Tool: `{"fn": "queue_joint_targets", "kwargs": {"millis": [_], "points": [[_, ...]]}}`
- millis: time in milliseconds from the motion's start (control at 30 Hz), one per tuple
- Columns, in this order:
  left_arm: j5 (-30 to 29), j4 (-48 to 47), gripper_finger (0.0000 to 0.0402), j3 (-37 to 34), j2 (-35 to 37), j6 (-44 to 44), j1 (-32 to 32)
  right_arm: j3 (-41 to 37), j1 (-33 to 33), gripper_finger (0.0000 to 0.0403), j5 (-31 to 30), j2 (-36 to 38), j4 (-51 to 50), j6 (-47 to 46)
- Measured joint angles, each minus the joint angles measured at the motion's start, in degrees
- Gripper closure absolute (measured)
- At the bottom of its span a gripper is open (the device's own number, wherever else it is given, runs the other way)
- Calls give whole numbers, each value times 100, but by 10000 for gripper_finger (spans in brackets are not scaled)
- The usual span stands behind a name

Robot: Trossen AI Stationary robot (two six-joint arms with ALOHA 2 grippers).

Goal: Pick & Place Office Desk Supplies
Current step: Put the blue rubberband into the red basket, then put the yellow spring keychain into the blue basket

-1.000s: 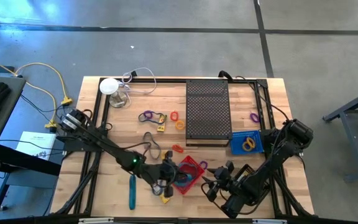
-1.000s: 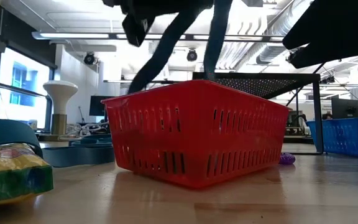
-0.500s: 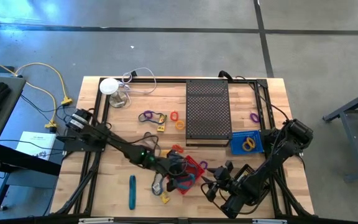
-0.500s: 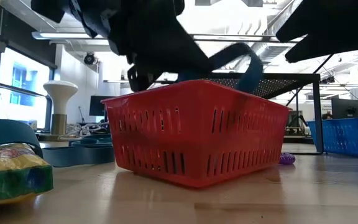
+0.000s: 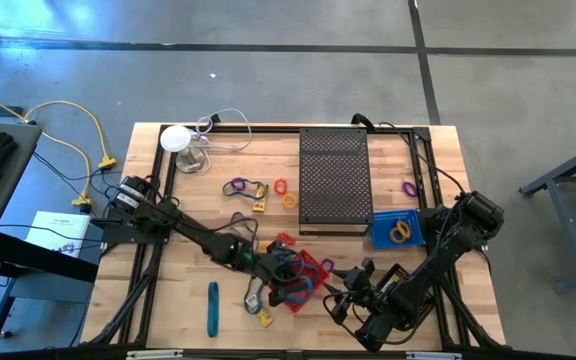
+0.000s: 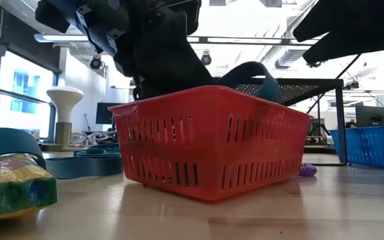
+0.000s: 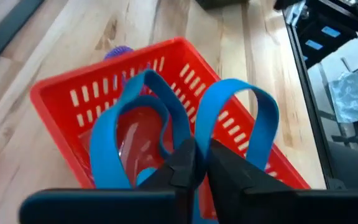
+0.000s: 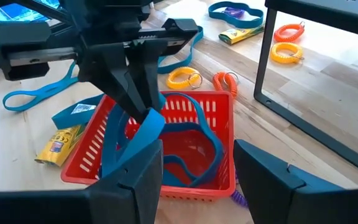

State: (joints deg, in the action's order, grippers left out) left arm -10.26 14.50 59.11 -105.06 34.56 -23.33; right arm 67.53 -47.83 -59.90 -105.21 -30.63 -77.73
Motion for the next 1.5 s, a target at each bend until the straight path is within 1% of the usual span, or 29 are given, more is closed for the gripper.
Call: {"fn": "queue_joint_targets", "kwargs": {"millis": [200,300,400,600,767,833,967,1067,1167,1300,1367,1500], "points": [[-9,7,316,0,0,-111,42,0,0,220,4,0,5,0],[100,11,299,0,0,-111,41,0,0,220,4,0,4,0],[42,54,288,0,2,-185,29,0,0,220,4,0,4,2],[-146,414,284,2,46,-729,1,0,0,220,29,0,6,2],[-717,110,284,2,46,-986,-4,0,-4,220,32,0,6,1],[-843,-12,284,2,46,-1029,-4,0,-7,220,38,0,6,0],[-905,-27,284,2,48,-1104,-5,0,-7,220,135,0,6,2],[-915,-20,284,2,174,-1458,-76,0,-7,220,164,0,6,2],[-920,-94,284,2,482,-1823,-208,0,-7,220,166,0,5,2],[-970,-711,284,13,1124,-2124,-425,0,-7,220,166,0,6,2],[-1077,-1324,284,13,1468,-2100,-517,0,-7,220,170,0,5,2],[-1093,-2954,284,13,2055,-2014,-579,0,-7,220,199,0,20,2]]}}
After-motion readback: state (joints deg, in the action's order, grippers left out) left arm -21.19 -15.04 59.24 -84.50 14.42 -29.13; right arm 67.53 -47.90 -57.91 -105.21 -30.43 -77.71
